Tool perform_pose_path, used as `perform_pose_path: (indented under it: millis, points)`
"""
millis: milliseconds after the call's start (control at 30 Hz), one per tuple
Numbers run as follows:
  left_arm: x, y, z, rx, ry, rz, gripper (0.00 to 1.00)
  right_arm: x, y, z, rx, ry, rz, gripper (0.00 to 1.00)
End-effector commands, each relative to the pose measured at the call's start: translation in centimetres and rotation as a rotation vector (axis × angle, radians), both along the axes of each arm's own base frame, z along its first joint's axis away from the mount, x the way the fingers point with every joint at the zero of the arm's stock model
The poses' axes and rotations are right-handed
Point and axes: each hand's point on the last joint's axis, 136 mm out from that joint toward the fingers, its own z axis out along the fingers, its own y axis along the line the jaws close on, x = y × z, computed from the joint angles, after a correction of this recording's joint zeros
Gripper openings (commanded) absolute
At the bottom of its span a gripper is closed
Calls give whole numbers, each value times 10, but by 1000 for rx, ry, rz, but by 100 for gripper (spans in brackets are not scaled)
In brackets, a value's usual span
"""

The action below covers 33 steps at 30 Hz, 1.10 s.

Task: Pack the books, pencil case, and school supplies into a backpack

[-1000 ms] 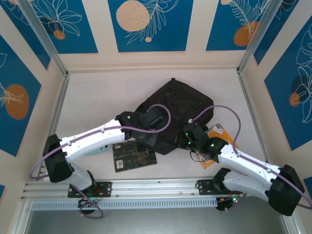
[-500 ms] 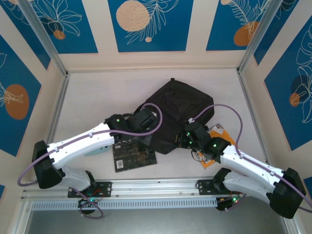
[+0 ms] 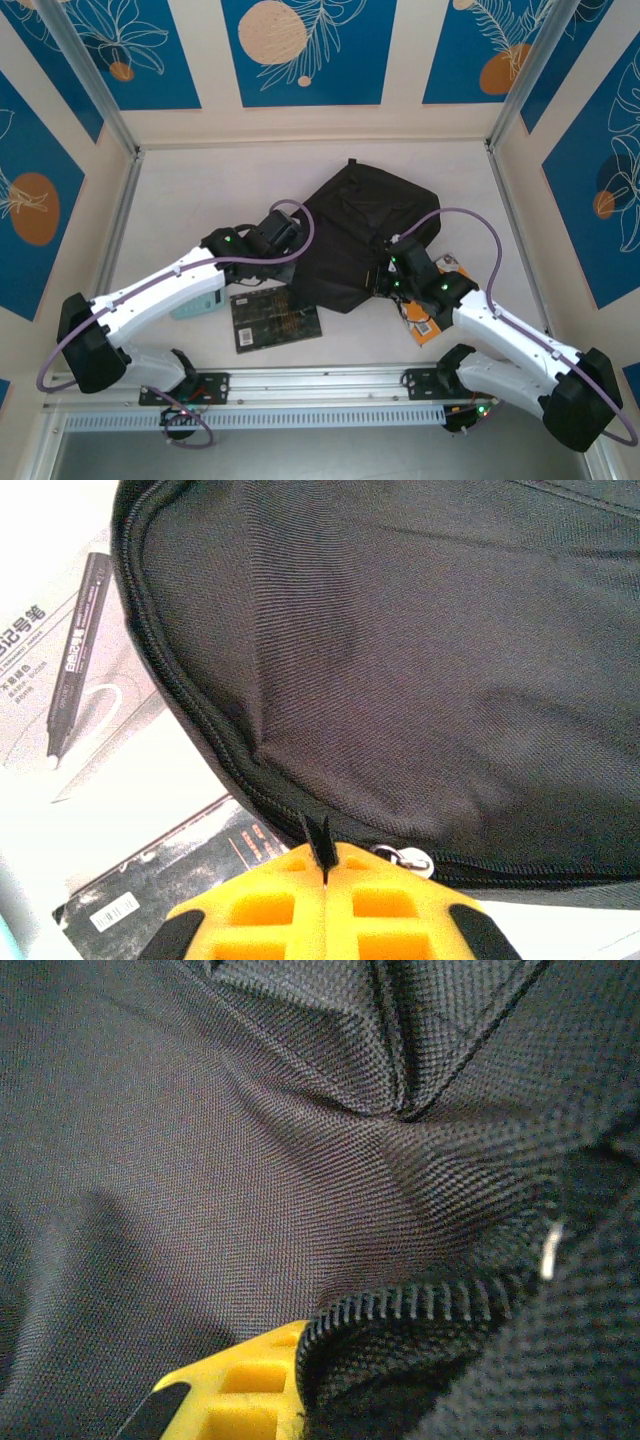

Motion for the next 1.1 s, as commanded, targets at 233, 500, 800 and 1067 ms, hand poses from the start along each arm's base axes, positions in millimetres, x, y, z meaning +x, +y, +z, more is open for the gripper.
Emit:
perform_pose_path:
  millis: [233, 500, 800, 1067]
  points:
    - [-7, -26, -3, -132, 48, -105, 0, 65, -3, 51, 35, -63, 45, 0]
    - [-7, -88, 7, -276, 86, -193, 0, 117, -34, 52, -130, 27, -162, 52]
    - [-1, -135, 26, -367, 98, -244, 0, 68, -66, 85, -84, 100, -418, 63]
    - [-16, -149, 44, -398, 82, -280, 0, 21, -45, 70, 194, 314, -518, 61]
